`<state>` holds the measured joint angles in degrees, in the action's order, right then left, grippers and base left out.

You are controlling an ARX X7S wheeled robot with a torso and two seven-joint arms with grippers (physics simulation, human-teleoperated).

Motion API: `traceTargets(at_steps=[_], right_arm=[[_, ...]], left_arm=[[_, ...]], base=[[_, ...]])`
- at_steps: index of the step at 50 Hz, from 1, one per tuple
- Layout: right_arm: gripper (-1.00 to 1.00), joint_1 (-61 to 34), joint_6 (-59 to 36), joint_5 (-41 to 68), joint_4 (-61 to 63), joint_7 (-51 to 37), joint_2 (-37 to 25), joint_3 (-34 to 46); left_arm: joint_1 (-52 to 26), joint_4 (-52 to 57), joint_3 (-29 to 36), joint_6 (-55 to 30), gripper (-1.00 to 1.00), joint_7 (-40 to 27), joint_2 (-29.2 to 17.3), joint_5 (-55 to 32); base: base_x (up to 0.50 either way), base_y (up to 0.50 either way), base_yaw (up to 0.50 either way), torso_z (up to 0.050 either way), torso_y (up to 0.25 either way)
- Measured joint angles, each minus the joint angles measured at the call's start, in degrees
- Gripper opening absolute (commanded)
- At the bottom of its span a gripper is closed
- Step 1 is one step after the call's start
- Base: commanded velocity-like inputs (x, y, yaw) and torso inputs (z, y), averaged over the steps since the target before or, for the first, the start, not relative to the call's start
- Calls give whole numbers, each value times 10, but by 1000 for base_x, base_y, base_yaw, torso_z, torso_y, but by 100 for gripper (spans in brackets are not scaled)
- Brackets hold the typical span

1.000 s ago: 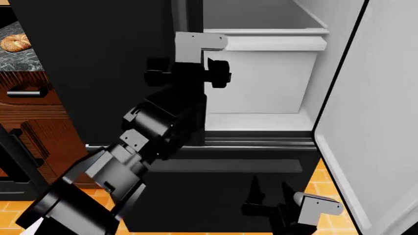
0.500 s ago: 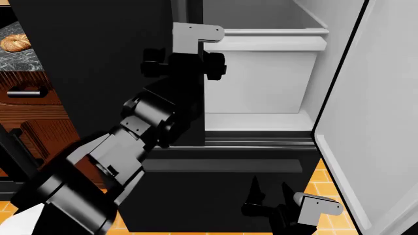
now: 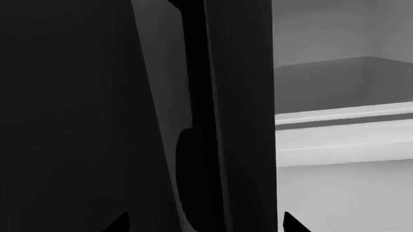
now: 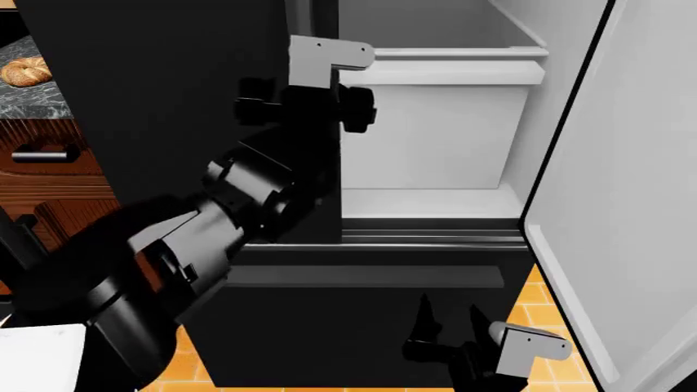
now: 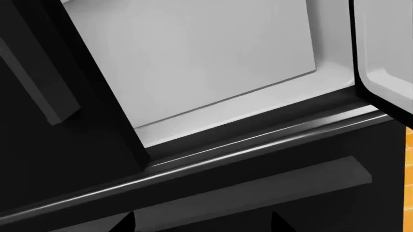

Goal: Open the fridge doors

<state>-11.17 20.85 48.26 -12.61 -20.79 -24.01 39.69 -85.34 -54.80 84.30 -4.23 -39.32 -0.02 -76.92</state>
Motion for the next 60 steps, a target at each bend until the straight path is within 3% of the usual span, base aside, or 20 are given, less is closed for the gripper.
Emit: traceTargets(at_steps=[39, 40, 60], right_arm=[[100, 2, 2, -1, 6, 0, -1, -2], [100, 2, 2, -2, 6, 0, -1, -2], [100, 2, 1, -2, 6, 0, -1, -2]], left_arm=[[-17, -11, 49, 3, 100, 2, 0, -52], [-18, -10, 49, 3, -100, 3, 0, -51], [-20, -12, 43, 4, -100, 22, 0, -36]], base=[[0, 0, 0, 0, 0], [0, 0, 0, 0, 0], [1, 0, 0, 0, 0]])
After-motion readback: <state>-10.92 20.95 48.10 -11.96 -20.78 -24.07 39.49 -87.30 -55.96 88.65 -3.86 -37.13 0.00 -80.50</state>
